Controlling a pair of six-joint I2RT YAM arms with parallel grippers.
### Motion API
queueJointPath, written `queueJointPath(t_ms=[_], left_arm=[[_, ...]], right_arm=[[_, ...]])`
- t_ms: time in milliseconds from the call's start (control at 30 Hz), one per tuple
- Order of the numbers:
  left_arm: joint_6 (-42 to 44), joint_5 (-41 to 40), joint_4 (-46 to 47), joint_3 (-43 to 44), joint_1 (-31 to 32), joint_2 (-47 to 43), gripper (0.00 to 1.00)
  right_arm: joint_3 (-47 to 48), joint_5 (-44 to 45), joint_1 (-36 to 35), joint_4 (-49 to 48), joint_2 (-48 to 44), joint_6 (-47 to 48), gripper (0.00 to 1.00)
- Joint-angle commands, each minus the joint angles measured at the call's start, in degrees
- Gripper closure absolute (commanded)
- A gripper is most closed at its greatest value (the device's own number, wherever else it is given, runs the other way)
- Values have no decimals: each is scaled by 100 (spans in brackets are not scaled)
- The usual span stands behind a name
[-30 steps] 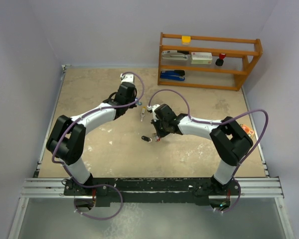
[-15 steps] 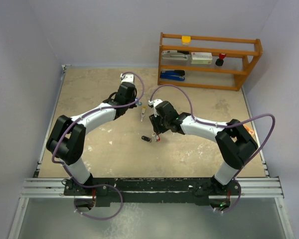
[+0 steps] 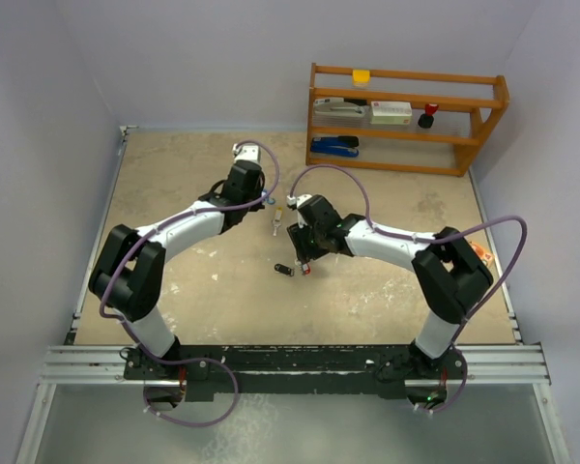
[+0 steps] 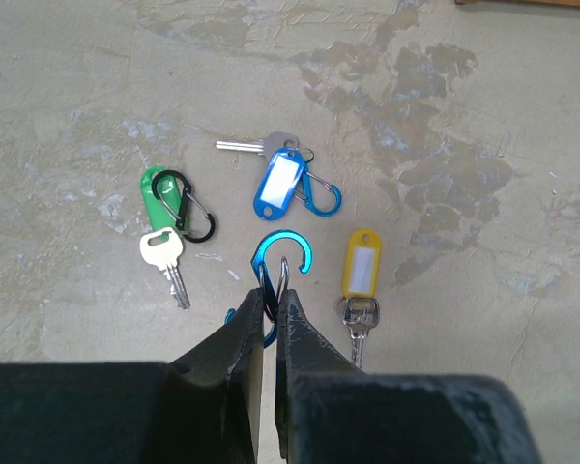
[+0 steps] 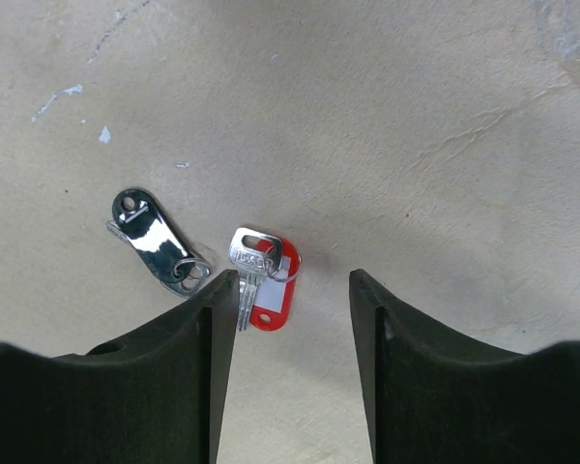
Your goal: Put the keys on the keyring
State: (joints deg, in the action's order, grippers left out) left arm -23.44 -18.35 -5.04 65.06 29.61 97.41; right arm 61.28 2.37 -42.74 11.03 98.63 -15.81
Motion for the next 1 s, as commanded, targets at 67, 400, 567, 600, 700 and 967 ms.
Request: queueJointPath(t_ms=[67, 400, 567, 600, 700, 967], left_arm=[[-46, 32, 249, -19, -77, -249, 100], [-35, 29, 249, -19, -92, -213, 100], [-38, 42, 251, -25, -104, -212, 100], [-35, 42, 256, -28, -112, -205, 100], [-38, 50, 262, -37, -119, -202, 100], [-33, 68, 282, -47, -130, -205, 100]], right_arm=[[112, -262, -53, 16, 134, 242, 51], [104, -408, -60, -95, 335, 349, 58], [138, -409, -63, -110, 409, 345, 64], [139, -405, -61, -113, 411, 342, 65], [161, -375, -59, -107, 420, 359, 70], [187, -291, -60, -101, 364, 397, 79]])
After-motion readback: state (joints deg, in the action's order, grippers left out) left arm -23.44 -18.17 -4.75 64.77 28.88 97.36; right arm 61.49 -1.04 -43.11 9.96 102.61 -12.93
